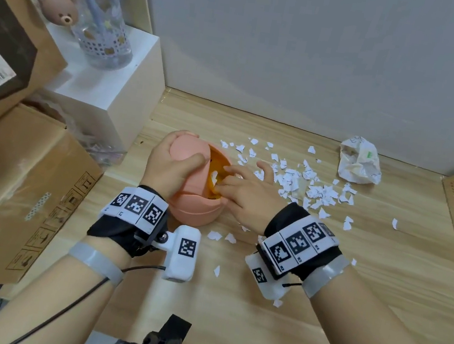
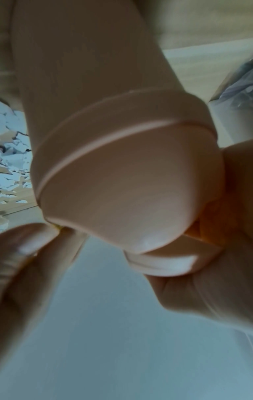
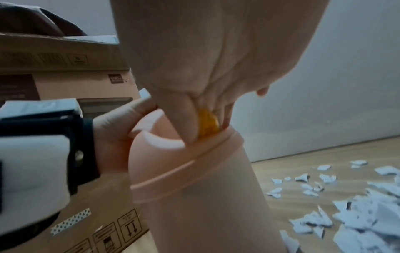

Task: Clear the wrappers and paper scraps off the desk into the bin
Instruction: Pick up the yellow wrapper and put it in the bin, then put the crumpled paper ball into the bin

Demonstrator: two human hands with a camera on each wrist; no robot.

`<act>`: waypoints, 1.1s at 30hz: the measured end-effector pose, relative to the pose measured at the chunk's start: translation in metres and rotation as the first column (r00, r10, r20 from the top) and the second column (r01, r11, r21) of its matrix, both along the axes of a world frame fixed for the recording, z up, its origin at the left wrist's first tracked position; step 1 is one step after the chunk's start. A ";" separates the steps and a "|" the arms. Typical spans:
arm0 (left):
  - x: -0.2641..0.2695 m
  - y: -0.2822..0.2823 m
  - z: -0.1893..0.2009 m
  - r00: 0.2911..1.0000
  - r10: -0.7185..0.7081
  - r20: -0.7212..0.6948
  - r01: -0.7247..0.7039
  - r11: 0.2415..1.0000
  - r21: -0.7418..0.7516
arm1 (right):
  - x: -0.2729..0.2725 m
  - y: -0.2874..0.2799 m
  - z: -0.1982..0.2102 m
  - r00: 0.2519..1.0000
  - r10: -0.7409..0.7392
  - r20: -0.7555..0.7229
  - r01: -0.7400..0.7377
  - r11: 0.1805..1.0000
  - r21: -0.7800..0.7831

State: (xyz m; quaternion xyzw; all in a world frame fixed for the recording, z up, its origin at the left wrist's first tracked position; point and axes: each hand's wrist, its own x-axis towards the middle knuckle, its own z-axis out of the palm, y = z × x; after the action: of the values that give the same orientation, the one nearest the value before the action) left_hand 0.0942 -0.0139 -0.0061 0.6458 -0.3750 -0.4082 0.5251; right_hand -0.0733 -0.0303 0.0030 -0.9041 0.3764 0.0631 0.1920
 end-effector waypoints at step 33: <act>0.000 0.000 0.001 0.999 -0.033 0.007 0.033 0.999 0.005 | 0.042 -0.015 0.038 0.968 0.065 -0.244 0.003 0.963 0.269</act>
State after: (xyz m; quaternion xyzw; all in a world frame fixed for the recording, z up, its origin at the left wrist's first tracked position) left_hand 0.0943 -0.0134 -0.0051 0.6421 -0.3865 -0.4154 0.5155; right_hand -0.0311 -0.0456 0.0410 -0.8605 0.3715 0.2299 0.2621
